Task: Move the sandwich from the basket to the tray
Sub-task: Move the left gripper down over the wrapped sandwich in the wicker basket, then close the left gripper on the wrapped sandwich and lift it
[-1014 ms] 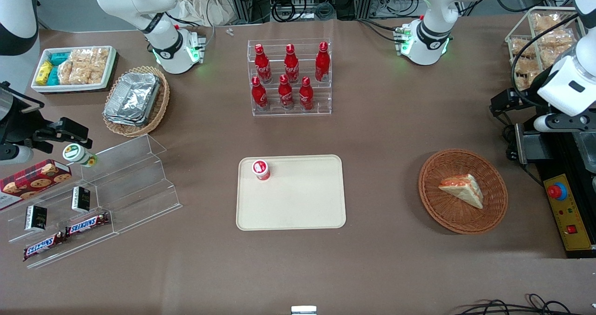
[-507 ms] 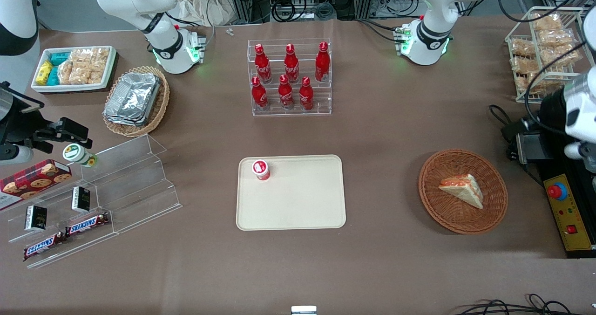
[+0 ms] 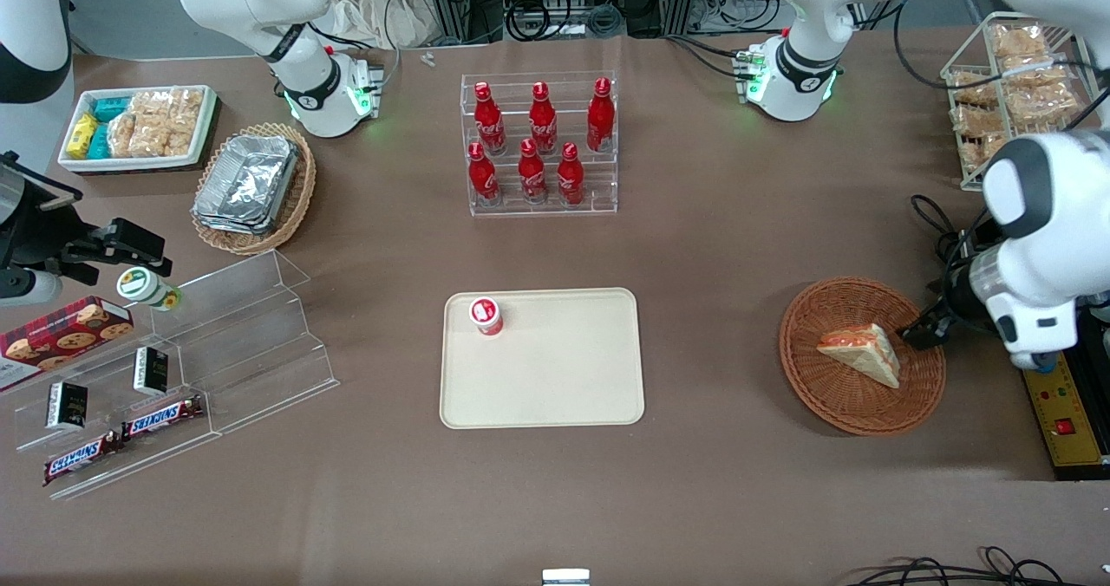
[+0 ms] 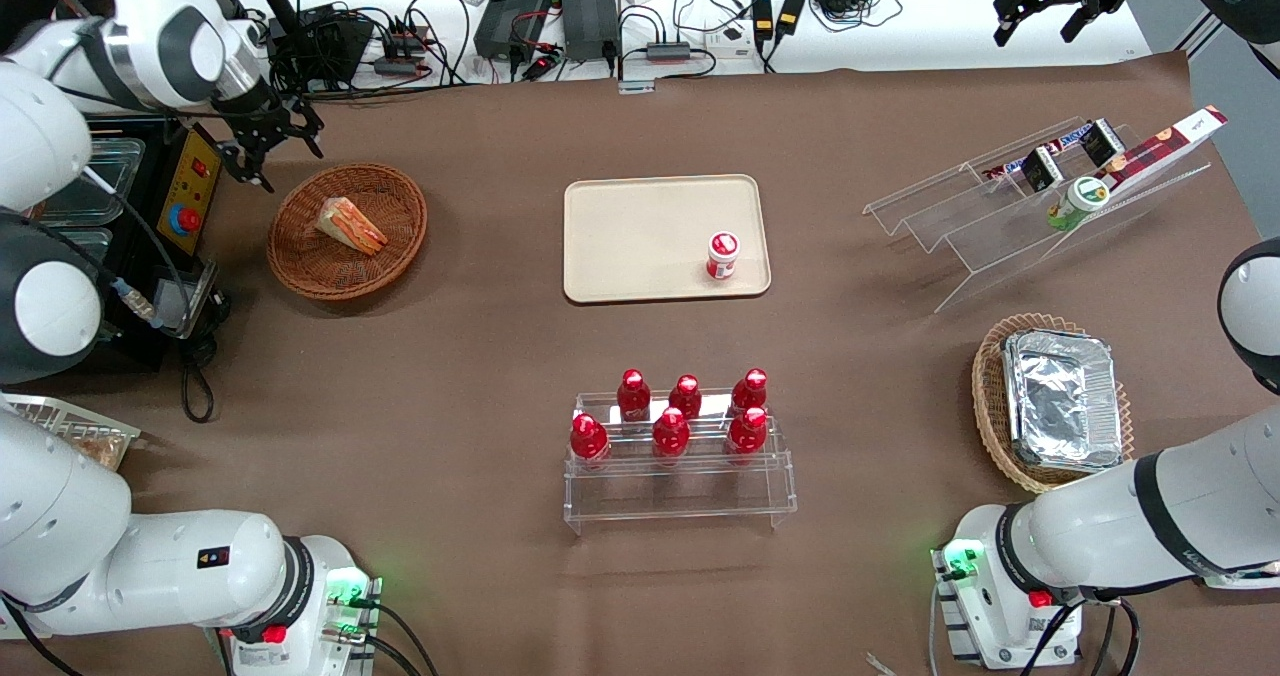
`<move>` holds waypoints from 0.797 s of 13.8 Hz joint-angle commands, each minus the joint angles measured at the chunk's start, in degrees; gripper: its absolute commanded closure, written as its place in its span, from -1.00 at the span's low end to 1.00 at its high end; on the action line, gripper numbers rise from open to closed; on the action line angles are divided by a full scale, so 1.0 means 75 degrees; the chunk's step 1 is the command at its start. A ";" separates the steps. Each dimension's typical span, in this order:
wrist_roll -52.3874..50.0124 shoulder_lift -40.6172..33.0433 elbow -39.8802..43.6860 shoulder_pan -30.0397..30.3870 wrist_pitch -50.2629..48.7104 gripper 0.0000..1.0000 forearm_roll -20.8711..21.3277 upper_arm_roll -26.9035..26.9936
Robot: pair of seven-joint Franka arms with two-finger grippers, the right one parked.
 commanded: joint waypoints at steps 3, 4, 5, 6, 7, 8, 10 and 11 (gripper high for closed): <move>-0.0761 0.0802 -0.0326 -0.0113 0.1142 -1.00 -0.0066 -0.0027; -0.0785 0.0872 -0.0420 -0.0113 0.1328 -1.00 -0.0066 -0.0027; -0.0809 0.1012 -0.0456 -0.0125 0.1504 -1.00 -0.0066 -0.0027; -0.0844 0.1176 -0.0456 -0.0148 0.1541 -1.00 -0.0055 -0.0016; -0.0844 0.1247 -0.0467 -0.0149 0.1553 -0.98 -0.0031 -0.0016; -0.0856 0.1306 -0.0468 -0.0149 0.1564 -0.54 -0.0031 -0.0016; -0.0856 0.1388 -0.0433 -0.0149 0.1611 0.78 0.0027 -0.0016; -0.0844 0.1412 -0.0432 -0.0149 0.1658 1.00 0.0062 -0.0016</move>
